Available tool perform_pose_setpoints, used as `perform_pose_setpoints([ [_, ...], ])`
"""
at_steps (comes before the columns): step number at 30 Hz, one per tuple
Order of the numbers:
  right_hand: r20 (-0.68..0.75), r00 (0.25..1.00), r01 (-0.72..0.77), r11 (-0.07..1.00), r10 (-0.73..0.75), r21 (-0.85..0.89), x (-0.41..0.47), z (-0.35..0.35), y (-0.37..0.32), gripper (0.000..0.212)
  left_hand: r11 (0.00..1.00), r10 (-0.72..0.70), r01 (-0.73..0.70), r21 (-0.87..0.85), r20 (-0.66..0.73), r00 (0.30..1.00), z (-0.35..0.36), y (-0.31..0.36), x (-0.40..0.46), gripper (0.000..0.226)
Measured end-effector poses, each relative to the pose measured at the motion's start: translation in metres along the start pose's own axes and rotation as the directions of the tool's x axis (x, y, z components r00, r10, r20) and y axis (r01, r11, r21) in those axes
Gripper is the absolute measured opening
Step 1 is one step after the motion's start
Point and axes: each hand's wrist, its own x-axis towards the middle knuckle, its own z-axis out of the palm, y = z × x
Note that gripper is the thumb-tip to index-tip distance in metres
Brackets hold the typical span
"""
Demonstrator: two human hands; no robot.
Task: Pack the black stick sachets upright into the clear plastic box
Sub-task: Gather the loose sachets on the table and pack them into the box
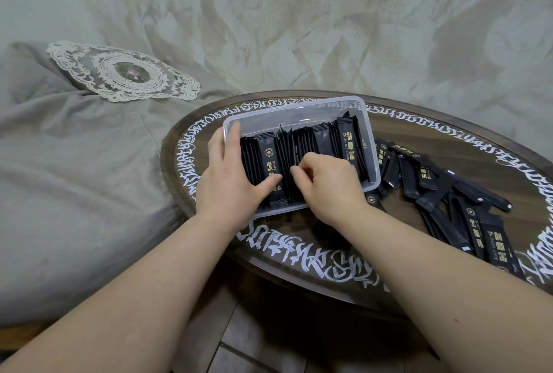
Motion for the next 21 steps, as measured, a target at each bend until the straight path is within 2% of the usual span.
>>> perform_pose_setpoints([
  [3, 0.011, 1.0, 0.026, 0.999, -0.026, 0.019, -0.0019, -0.0026, 0.0024, 0.029, 1.0, 0.004, -0.004, -0.003, 0.002, 1.0, -0.0003, -0.0012, 0.0004, 0.103],
  [8, 0.004, 1.0, 0.012, 0.997, -0.011, -0.076, 0.0005, 0.0026, 0.0039, 0.023, 1.0, 0.004, -0.004, 0.001, 0.001, 1.0, -0.002, 0.0008, 0.0001, 0.103],
  [12, 0.009, 1.0, 0.006, 0.997, -0.005, -0.079, -0.0013, 0.0021, 0.0022, 0.019, 1.0, -0.008, 0.008, 0.001, 0.014, 1.0, -0.003, 0.0, -0.0012, 0.102],
  [17, -0.12, 0.99, 0.066, 0.998, -0.069, -0.023, -0.0011, -0.0026, 0.0045, 0.021, 1.0, -0.002, 0.002, -0.007, 0.005, 1.0, -0.0017, -0.0001, -0.0013, 0.1],
  [21, -0.052, 0.994, 0.092, 0.987, -0.1, -0.13, -0.0005, 0.0031, 0.0063, 0.022, 1.0, -0.006, 0.006, -0.007, 0.005, 1.0, -0.0015, -0.0001, -0.0004, 0.1],
])
